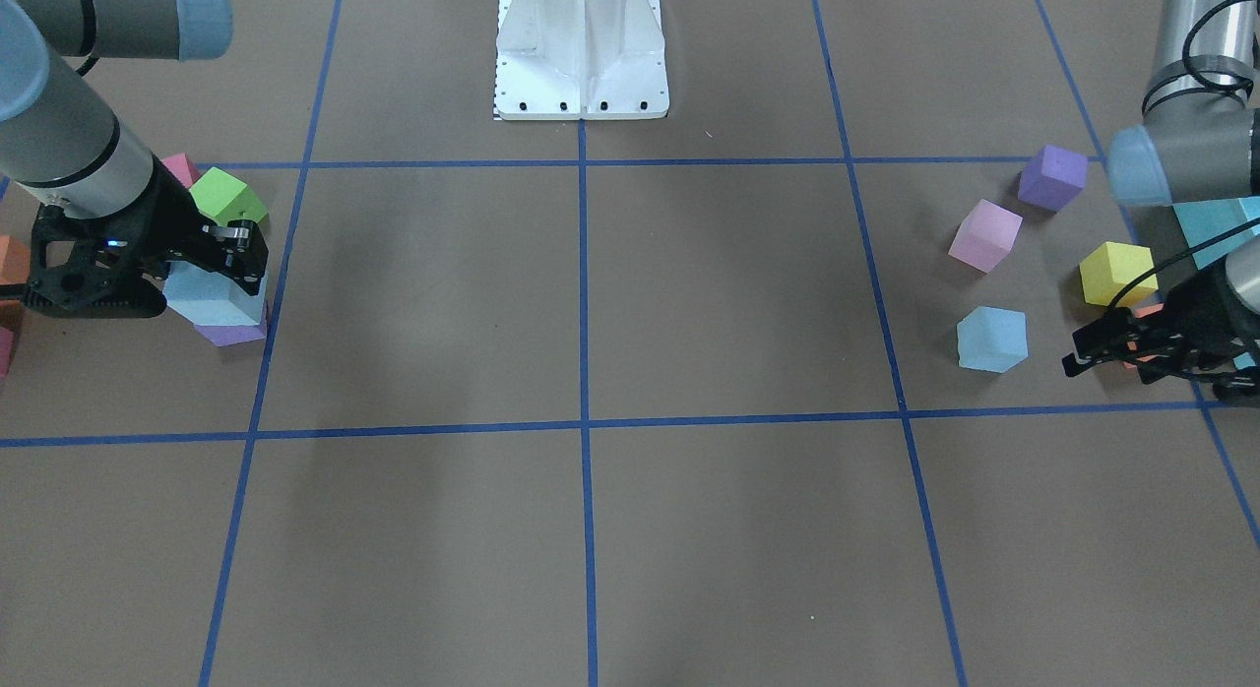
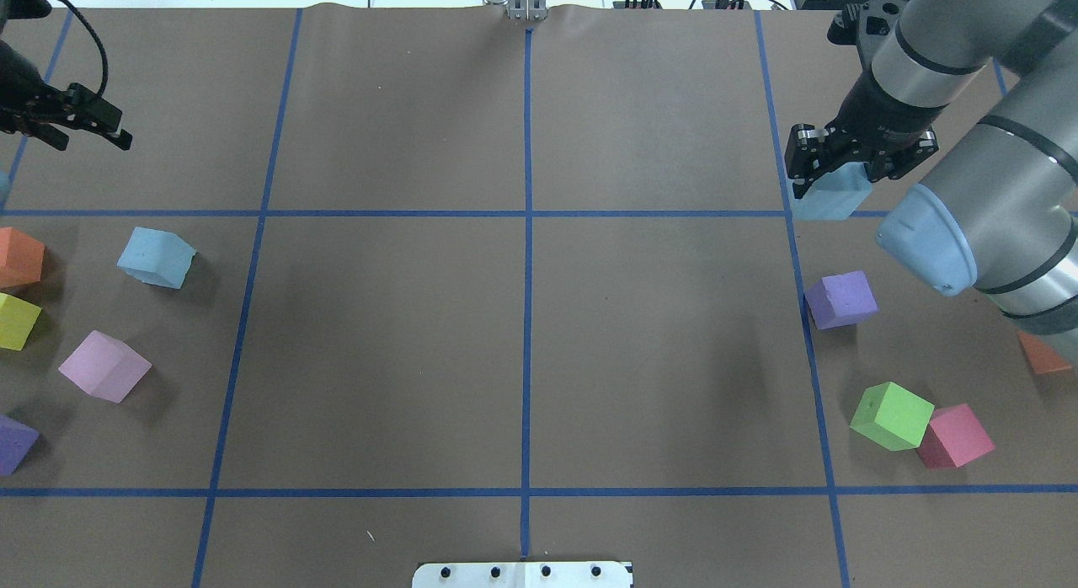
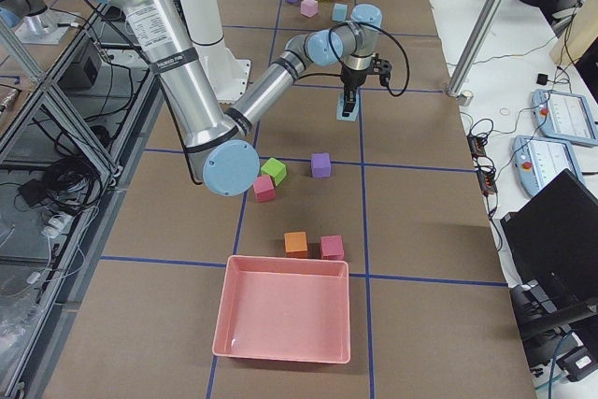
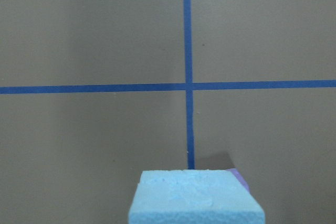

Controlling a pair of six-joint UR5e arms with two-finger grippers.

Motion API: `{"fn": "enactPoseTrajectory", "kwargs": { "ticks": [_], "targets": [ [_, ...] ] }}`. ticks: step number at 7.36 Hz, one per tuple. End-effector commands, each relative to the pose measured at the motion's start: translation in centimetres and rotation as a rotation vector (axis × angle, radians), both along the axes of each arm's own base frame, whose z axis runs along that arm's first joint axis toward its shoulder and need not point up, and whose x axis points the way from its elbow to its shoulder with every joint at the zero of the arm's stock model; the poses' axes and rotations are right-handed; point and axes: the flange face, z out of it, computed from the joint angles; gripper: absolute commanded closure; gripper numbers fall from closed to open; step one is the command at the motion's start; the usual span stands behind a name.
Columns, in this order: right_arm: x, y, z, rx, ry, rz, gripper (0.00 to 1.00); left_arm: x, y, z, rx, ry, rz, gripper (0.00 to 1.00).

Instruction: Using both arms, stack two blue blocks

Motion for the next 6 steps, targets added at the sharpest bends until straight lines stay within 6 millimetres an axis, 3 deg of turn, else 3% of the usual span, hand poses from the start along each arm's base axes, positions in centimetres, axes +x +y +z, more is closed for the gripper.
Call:
{"fn": "enactPoseTrajectory", "kwargs": {
  "ticks": [1,4,6],
  "targets": [
    [-4.6,1.7,-3.0,-0.030,0.005,0.020,0.42,4.3,0.5,-1.1,0.007,-0.023,0.007,0.02],
    [-11.4,5.3,-8.6,-0.050,-0.015,0.057,0.42,6.2,1.1,-0.5,0.014,-0.059,0.008,0.02],
    [-16.7,7.4,-9.2,-0.036,-0.021,0.092,0.42,6.2,1.7,0.1,0.037,-0.051,0.010,0.02]
  ]
}}
